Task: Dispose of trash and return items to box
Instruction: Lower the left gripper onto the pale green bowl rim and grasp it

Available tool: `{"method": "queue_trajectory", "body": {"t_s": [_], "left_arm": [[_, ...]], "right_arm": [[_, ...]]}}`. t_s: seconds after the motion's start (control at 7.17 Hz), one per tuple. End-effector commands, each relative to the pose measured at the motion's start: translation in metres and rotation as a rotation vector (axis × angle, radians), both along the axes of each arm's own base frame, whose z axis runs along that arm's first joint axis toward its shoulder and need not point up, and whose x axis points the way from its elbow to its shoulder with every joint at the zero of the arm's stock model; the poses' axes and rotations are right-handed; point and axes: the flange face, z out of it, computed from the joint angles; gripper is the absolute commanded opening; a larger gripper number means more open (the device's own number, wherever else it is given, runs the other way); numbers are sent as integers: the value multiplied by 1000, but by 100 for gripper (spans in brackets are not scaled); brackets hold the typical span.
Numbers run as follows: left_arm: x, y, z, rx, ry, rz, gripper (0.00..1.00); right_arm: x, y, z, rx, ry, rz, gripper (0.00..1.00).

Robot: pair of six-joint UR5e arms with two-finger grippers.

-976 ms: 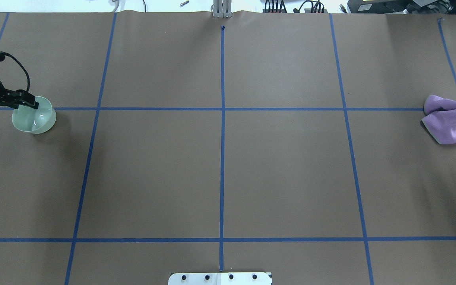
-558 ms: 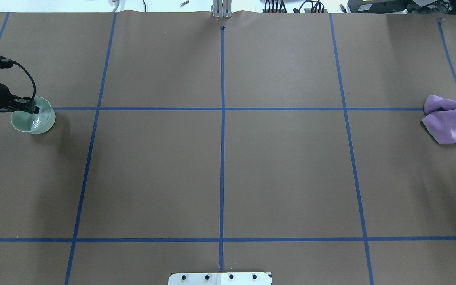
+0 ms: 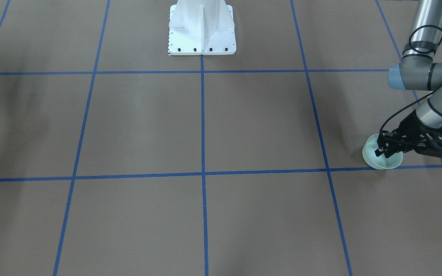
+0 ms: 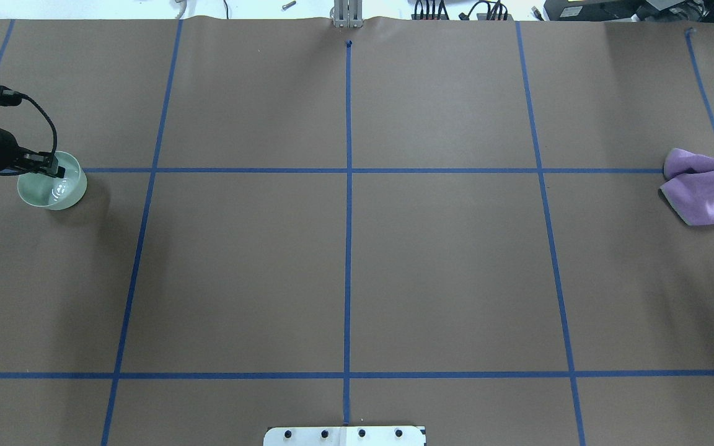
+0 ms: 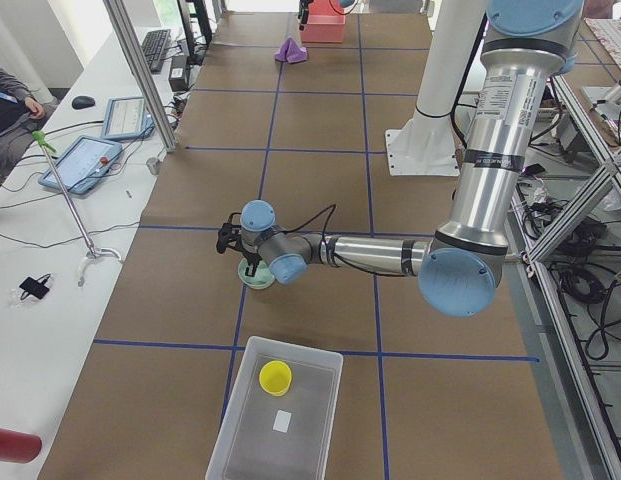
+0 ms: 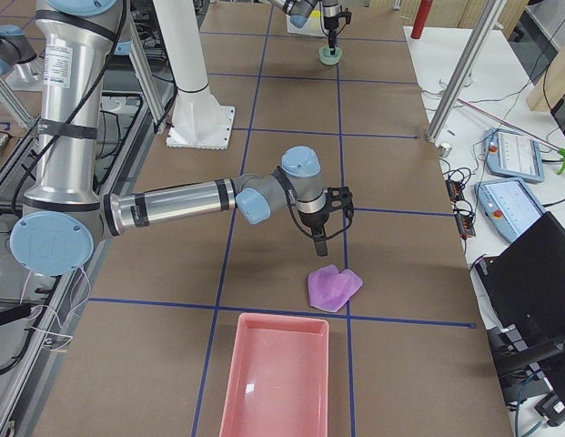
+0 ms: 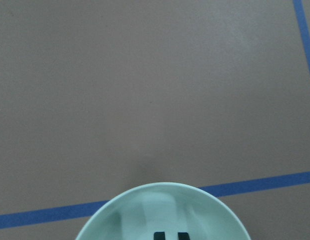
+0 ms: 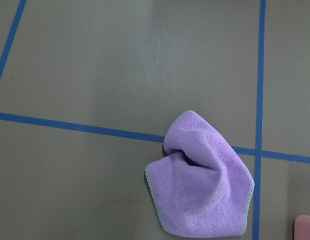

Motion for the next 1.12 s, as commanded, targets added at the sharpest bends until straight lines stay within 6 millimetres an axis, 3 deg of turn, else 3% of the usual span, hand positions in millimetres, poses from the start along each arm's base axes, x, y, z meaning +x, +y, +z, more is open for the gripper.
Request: {"method": "queue_trajectory", "body": {"t_s": [0.0,0.28,0.42,0.56,0.84,0.98], "left_arm": [[-57,-15,20,55,-65,40,57],[-54,-20,39,41,-108,72,57],[-47,-28,37,54,-129,59,57],[-26,-23,38,58,-129,93,57],[-15,-20,37,62,-127,111,57],[-12,-18,37,61,-128,117,46]], "right_arm": [[0,0,-1,1,0,0,100],[-3,0,0,-7,-4,4,100],[-4,0,-1,-6,-4,3,100],[-4,-2,-3,-3,-5,3,100],[-4,-2,-3,0,-1,6,100],[-4,-2,-3,0,-1,6,100]]}}
